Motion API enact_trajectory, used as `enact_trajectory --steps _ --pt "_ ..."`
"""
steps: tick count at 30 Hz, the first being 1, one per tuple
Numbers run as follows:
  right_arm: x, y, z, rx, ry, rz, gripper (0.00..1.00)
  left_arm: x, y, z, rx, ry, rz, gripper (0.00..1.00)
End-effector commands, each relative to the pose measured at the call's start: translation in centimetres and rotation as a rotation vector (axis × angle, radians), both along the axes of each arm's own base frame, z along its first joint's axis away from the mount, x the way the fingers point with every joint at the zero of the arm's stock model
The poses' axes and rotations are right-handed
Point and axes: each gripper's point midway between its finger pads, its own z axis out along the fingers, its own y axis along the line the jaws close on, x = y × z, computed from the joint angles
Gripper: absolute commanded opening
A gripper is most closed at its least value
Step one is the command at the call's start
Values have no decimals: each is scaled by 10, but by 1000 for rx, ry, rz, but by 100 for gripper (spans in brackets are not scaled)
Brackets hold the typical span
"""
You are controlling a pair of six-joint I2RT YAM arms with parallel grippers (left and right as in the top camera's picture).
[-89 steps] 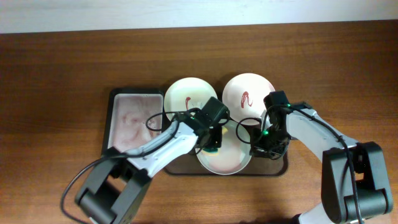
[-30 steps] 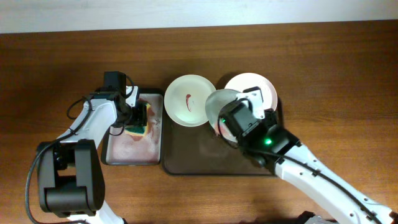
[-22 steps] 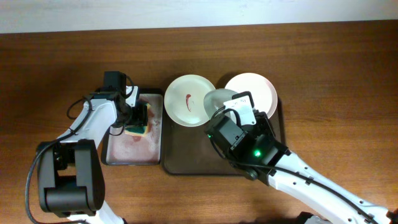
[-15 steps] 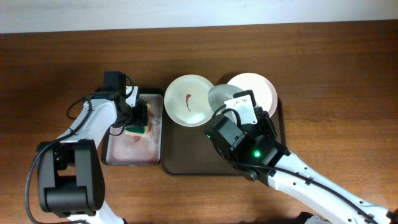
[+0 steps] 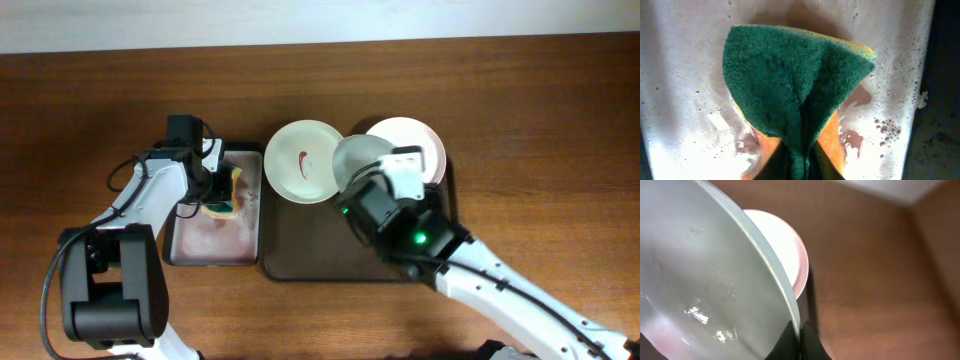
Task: Clean dirty plates on tray and stack at the side
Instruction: 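Carry the pale green plate right and set it on the table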
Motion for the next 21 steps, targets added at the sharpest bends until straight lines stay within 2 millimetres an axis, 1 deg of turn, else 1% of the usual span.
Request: enact_trajectory --steps 1,4,8,9,10,11,12,13,14,17,18,21 --pt "8 -19 -10 262 49 -156 4 -2 2 -4 4 12 0 0" --pt "14 -52 -20 360 97 -263 4 -2 2 -4 4 13 1 0" --pt "17 -108 -32 546 143 -440 4 -2 2 -4 4 14 1 0" --pt "16 -120 -34 586 146 -477 4 -2 2 -4 4 16 0 27" --pt "13 -138 -35 639 148 -528 4 -2 2 -4 4 16 0 60" --pt "11 -149 -36 663 148 -551 4 -3 2 -4 4 16 1 72" --pt "6 -169 -38 690 142 -607 4 -3 2 -4 4 19 0 74" --pt "3 -179 -39 700 137 -642 4 -4 2 -5 4 23 1 74" --pt "-5 -200 -42 710 131 -711 4 -7 2 -5 4 33 0 74" --pt "-23 -235 -52 710 139 -822 4 -15 2 -7 4 67 1 72" --pt "-27 -243 -55 707 149 -843 4 -17 2 -7 4 74 1 70" --pt "-41 -269 -77 718 196 -947 4 -23 2 -8 4 100 1 50"
